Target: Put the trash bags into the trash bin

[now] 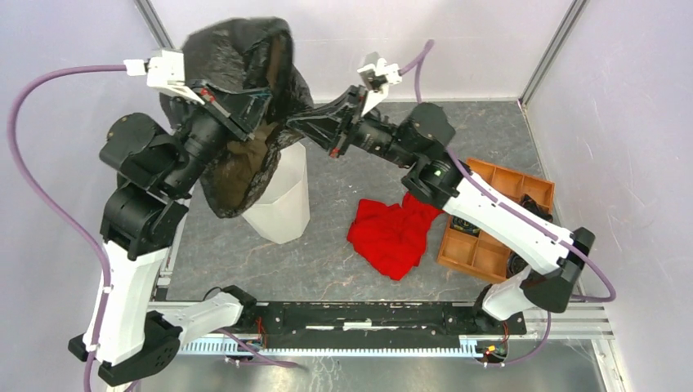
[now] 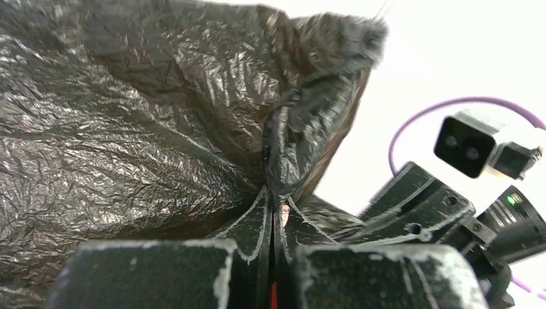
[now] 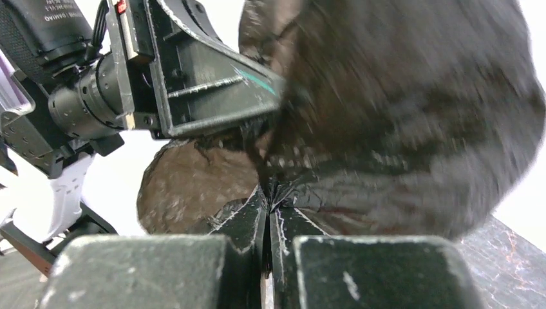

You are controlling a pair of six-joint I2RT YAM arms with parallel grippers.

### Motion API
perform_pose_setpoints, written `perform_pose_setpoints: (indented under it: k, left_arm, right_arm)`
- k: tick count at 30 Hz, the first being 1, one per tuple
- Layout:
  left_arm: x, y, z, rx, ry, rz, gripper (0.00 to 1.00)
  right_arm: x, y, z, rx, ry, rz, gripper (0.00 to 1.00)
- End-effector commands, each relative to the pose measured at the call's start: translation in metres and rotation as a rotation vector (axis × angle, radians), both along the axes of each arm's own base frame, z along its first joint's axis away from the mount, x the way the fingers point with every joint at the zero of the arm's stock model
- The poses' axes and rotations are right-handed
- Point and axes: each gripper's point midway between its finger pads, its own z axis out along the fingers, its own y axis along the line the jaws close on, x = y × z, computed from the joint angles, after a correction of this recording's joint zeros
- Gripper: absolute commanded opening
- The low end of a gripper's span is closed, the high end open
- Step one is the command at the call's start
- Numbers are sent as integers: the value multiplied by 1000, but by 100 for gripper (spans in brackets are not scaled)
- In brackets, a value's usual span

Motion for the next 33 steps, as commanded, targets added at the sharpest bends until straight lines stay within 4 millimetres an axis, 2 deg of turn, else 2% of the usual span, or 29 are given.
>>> perform_pose_setpoints:
  k: [1, 3, 5, 7, 11, 14, 16, 20, 26, 33]
  left_arm:
    - [-26, -19, 15, -76, -30, -167, 2]
    - [-29, -24, 16, -82, -30, -197, 2]
    - [-28, -25, 13, -85, -20, -205, 2]
    - [-29, -26, 12, -91, -14, -208, 2]
    - [-29, -28, 9, -91, -5, -220, 2]
    - [-26, -27, 8, -88, -3, -205, 2]
    - [-25, -25, 7, -83, -2, -193, 2]
    - [-26, -28, 6, -91, 5, -211, 2]
    - [-25, -27, 0, -94, 30, -201, 2]
    - [-27, -30, -1, -104, 39, -224, 2]
  right_arm:
    - [-9, 18, 18, -32, -93, -5, 7]
    - [-11, 27, 21, -33, -103, 3, 13]
    - [-16, 31, 23, -27, -110, 8, 24]
    - [-20, 34, 20, -32, -118, 4, 40]
    - [-21, 35, 12, -29, -87, -30, 80]
    - [-29, 33, 9, -16, -67, -28, 96]
    - [-32, 30, 7, -4, -54, -37, 98]
    - [-25, 24, 12, 60, -3, -116, 98]
    - [-28, 40, 29, 140, 59, -122, 98]
    - [-16, 52, 17, 155, 173, -308, 98]
